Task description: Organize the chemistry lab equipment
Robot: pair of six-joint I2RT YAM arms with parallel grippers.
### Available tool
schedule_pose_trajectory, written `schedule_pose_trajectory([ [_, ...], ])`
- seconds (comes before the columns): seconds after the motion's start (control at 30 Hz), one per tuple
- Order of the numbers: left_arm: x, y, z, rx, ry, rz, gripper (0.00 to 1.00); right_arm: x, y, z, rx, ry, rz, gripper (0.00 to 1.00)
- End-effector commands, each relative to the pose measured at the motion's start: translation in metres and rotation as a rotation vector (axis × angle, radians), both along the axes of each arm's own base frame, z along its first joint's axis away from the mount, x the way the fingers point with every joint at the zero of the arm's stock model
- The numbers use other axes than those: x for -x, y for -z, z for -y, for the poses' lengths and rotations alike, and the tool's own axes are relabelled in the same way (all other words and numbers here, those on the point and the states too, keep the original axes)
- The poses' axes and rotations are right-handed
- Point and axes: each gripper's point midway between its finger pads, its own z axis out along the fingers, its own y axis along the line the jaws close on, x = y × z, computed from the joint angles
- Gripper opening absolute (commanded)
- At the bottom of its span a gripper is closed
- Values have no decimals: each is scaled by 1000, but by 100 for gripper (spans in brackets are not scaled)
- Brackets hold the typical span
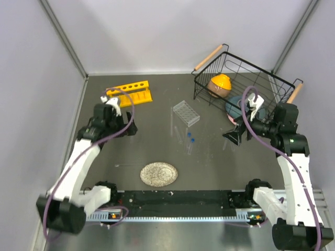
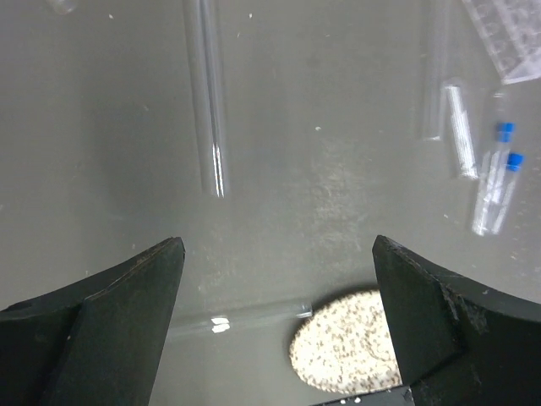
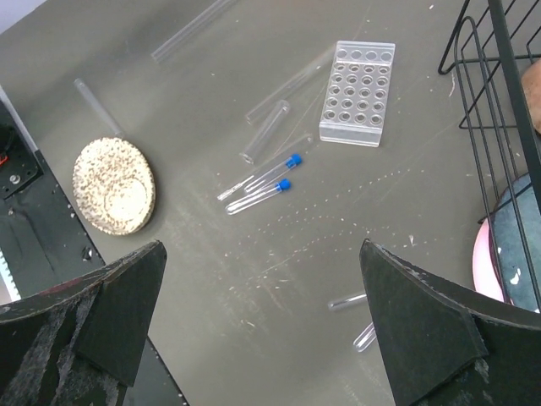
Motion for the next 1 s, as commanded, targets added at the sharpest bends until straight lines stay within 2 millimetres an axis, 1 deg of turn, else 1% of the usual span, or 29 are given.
schedule_pose_trajectory([
  [0.0,-49,18,7,-69,56,-94,99,-3,0,-6,11,-65,30,99],
  [0.03,-59,14,7,-82,57,-99,99,-3,2,-9,19,-76,27,99],
  [0.07,-65,32,5,-104,56,-160,99,-6,6,-9,35,-78,22,99],
  [0.1,-71,38,2,-130,48,-170,98,-10,11,-8,44,-72,5,99],
  [0.13,-78,40,1,-140,45,-175,96,-9,15,-13,57,-102,3,99],
  [0.17,-82,54,2,-148,50,-224,94,-9,19,-18,72,-123,2,99],
  [0.23,-90,62,3,-148,42,-241,89,-11,26,-23,88,-146,-2,99],
  [0.27,-92,75,3,-155,42,-272,88,-11,28,-26,96,-164,4,99],
  [0.3,-96,79,3,-160,37,-275,86,-13,32,-29,99,-177,5,99],
  [0.33,-99,83,3,-164,35,-282,81,-13,34,-32,107,-192,11,99],
  [0.37,-101,93,4,-165,39,-311,78,-14,38,-33,117,-196,7,99],
  [0.4,-103,96,4,-162,37,-317,76,-10,41,-40,126,-227,5,99],
  [0.43,-106,97,6,-156,37,-321,75,-11,44,-42,138,-235,-1,99],
  [0.47,-107,105,6,-157,35,-341,71,-9,45,-46,141,-252,0,99],
  [0.53,-110,110,8,-144,27,-353,68,-5,47,-54,139,-286,-9,99],
  [0.57,-110,118,7,-152,16,-369,66,-4,48,-56,138,-293,-13,99],
  [0.63,-109,127,9,-143,7,-392,63,1,49,-62,130,-319,-18,99],
  [0.67,-109,135,9,-143,5,-410,61,2,48,-64,120,-329,-16,99],
  [0.77,-104,150,4,-169,-13,-451,56,8,47,-70,93,-355,-27,99],
  [0.8,-103,153,2,-176,-18,-458,53,9,48,-71,89,-359,-28,99],
  [0.83,-100,156,1,-178,-20,-468,52,10,48,-71,84,-362,-29,99],
  [0.9,-97,158,1,-176,-23,-470,46,12,49,-72,79,-366,-22,99],
  [0.93,-93,161,0,-176,-26,-478,41,13,49,-72,71,-367,-28,99],
  [0.97,-91,162,0,-176,-25,-480,40,15,49,-73,65,-371,-29,99],
])
